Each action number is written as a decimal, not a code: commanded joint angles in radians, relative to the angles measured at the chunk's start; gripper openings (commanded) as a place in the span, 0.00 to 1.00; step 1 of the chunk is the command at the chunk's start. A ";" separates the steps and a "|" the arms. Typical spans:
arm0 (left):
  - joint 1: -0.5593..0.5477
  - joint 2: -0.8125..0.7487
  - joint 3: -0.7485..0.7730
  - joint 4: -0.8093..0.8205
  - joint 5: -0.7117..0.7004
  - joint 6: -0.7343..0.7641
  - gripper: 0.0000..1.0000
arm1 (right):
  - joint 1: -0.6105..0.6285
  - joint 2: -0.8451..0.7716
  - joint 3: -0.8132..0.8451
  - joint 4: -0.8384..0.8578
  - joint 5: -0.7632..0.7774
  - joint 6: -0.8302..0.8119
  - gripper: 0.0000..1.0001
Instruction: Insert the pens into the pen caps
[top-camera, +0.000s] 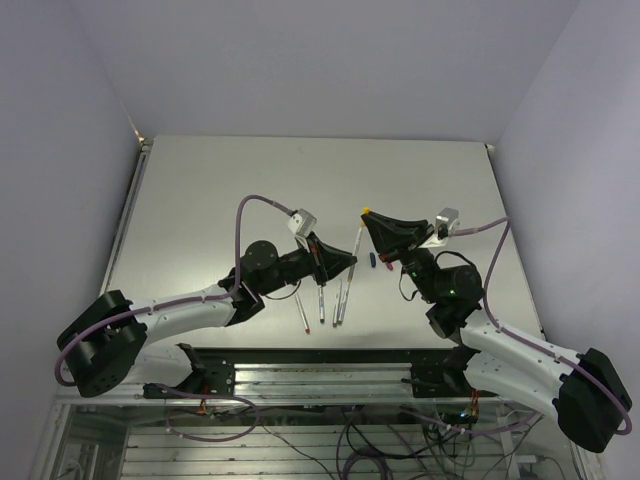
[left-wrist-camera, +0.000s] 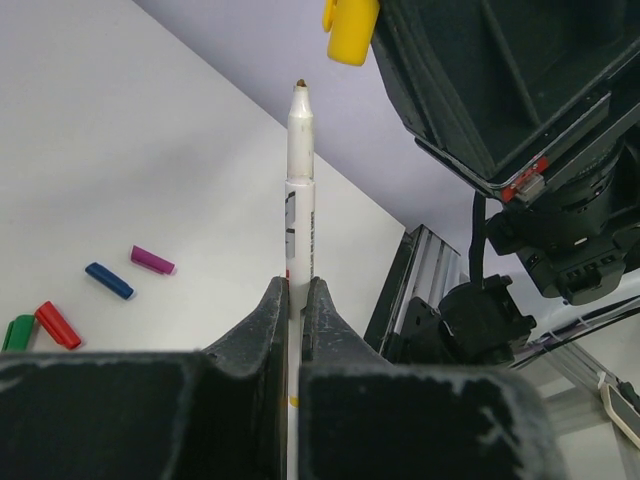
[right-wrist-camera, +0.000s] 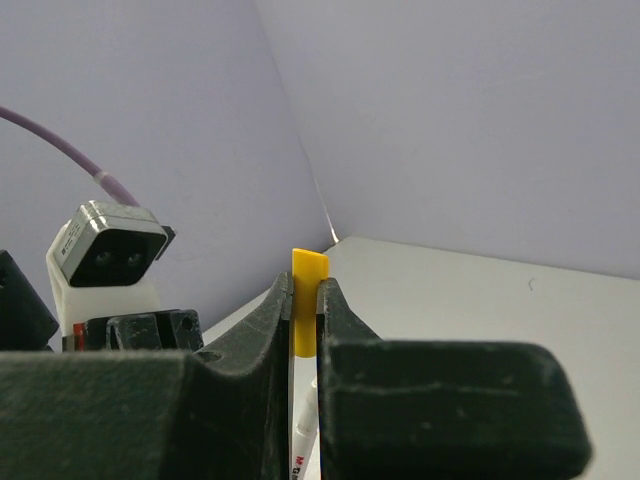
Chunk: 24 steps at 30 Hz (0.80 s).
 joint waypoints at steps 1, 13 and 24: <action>0.001 -0.012 -0.003 0.071 0.038 0.009 0.07 | -0.002 0.005 -0.009 0.028 0.023 -0.017 0.00; 0.001 -0.014 -0.003 0.075 0.032 0.010 0.07 | -0.001 0.028 -0.019 0.049 0.022 -0.002 0.00; 0.000 -0.023 -0.020 0.108 -0.016 0.009 0.07 | -0.003 0.004 -0.048 0.043 0.004 0.059 0.00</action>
